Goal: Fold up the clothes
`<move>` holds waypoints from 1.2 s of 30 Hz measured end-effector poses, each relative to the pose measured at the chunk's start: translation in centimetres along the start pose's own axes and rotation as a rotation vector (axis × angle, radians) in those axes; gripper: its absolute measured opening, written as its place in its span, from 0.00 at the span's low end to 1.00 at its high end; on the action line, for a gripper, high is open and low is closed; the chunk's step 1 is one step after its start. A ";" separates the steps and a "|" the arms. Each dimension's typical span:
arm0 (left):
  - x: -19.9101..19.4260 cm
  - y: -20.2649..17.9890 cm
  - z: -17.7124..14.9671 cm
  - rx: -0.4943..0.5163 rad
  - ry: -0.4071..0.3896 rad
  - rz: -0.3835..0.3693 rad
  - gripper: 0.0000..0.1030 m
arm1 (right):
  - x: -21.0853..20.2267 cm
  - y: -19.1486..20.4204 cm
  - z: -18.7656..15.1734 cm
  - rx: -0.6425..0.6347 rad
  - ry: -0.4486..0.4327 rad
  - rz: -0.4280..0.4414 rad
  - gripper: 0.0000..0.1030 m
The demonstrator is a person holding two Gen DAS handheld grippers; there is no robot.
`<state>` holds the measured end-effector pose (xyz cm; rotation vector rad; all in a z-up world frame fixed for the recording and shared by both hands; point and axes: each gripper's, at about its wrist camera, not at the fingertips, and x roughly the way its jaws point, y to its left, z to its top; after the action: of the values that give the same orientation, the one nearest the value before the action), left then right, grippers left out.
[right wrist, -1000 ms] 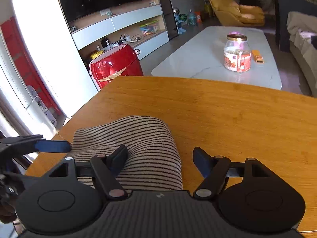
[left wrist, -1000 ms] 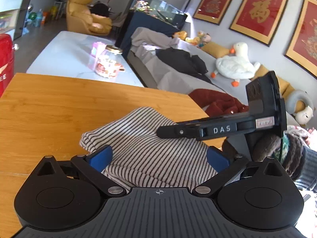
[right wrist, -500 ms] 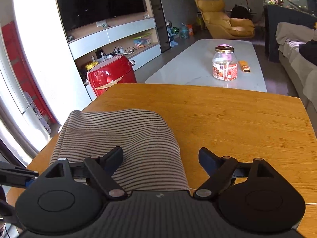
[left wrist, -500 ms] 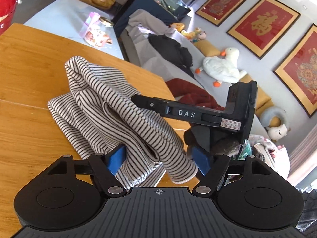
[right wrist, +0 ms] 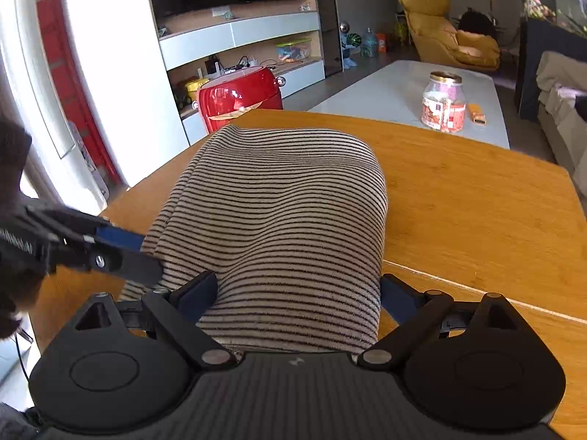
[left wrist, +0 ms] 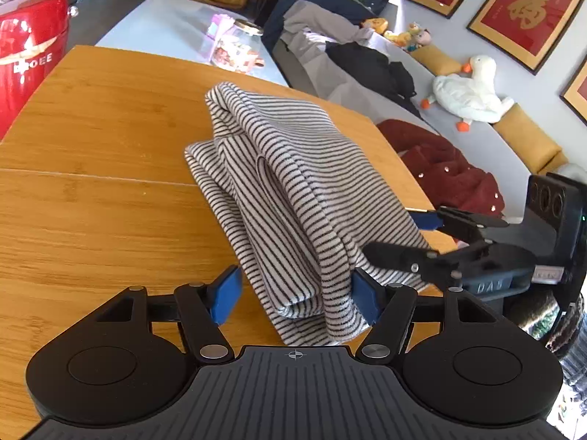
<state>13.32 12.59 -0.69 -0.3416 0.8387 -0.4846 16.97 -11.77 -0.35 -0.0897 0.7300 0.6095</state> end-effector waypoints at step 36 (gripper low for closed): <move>0.8 2.5 -1.0 -0.125 -0.050 -0.180 0.29 | -5.9 3.0 4.9 0.123 -0.202 0.270 0.10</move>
<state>13.73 14.17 -2.99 -0.5454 0.7955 -0.5896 14.80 -10.75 7.52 0.1852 0.5858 0.8162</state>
